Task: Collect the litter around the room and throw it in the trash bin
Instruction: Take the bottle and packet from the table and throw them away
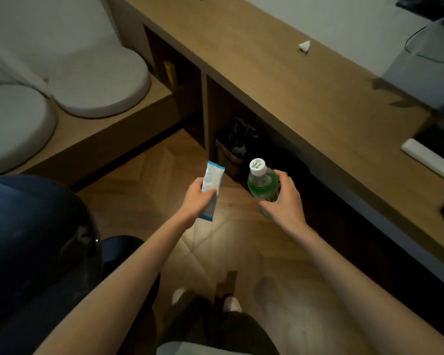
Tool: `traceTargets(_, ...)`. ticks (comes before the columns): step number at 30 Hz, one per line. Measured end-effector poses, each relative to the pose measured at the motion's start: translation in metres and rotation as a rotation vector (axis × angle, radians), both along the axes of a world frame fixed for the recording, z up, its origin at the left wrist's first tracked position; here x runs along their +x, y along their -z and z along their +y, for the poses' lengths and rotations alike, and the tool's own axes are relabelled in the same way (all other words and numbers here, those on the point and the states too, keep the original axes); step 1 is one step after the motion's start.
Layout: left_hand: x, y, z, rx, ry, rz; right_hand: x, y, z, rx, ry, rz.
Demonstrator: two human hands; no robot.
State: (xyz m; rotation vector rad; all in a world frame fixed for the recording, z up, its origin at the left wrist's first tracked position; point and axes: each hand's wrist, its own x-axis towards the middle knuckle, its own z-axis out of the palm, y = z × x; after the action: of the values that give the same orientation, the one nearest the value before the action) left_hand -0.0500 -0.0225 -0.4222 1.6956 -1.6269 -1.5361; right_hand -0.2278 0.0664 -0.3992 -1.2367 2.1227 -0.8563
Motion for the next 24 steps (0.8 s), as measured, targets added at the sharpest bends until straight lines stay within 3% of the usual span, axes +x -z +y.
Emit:
traceTargets(12, -0.087, 0.123, -0.187, 0.18, -0.042, 0.023, -0.074, 0.126, -0.16, 0.118, 0.075, -0.014)
traceTargets(21, -0.162, 0.249, -0.301, 0.356, -0.097, 0.14, -0.123, 0.249, -0.252, 0.158, 0.149, 0.034)
traceTargets(24, -0.185, 0.291, -0.326, 0.326, -0.139, 0.171, -0.139, 0.282, -0.268, 0.179, 0.152, 0.037)
